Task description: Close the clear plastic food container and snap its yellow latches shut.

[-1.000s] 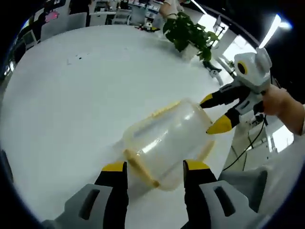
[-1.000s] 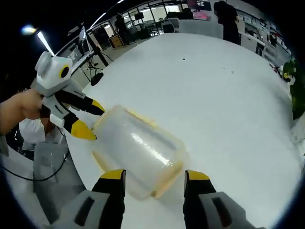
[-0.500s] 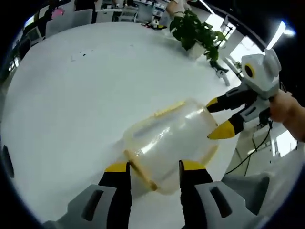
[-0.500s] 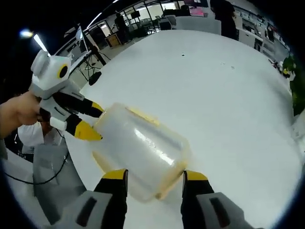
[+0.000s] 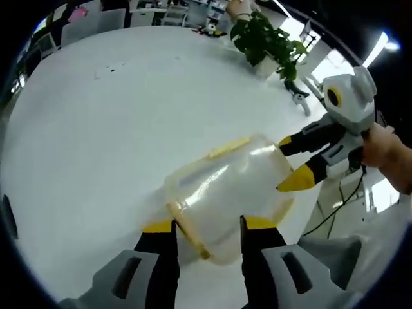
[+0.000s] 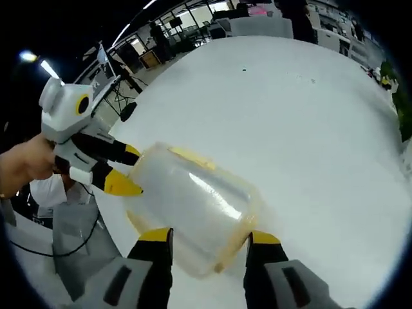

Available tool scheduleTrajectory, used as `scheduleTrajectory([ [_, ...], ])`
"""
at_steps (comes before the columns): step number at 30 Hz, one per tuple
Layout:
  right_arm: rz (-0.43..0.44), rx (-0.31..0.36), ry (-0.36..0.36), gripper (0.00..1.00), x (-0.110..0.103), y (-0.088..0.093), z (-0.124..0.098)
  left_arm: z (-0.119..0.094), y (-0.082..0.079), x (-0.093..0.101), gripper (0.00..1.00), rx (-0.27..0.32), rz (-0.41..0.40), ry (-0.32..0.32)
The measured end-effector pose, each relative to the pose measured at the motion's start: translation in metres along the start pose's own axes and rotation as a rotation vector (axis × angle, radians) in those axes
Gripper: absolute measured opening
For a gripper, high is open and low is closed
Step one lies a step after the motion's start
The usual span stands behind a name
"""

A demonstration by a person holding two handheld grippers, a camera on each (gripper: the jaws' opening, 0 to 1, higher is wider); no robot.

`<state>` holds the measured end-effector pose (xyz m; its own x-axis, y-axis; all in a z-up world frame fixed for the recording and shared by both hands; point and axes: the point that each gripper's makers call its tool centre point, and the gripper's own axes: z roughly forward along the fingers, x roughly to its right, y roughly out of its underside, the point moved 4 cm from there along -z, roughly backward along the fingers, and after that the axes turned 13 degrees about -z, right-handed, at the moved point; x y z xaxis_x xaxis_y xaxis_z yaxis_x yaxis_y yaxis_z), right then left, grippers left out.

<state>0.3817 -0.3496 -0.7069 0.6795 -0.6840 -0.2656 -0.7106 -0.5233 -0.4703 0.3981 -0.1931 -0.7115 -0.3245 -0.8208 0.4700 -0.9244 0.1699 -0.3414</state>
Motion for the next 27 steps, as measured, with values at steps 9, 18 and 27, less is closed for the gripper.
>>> scheduleTrajectory([
  [9,0.018,0.022,0.004,0.44,0.001,0.0,-0.001,-0.006,-0.001,0.0,0.37,0.021,-0.013,0.011],
  [18,-0.044,0.02,0.011,0.46,-0.004,0.002,-0.004,-0.008,-0.002,0.001,0.38,0.061,-0.005,0.019],
  [27,-0.12,0.033,0.024,0.47,-0.004,0.004,-0.013,-0.015,0.001,0.005,0.41,0.064,0.095,0.042],
])
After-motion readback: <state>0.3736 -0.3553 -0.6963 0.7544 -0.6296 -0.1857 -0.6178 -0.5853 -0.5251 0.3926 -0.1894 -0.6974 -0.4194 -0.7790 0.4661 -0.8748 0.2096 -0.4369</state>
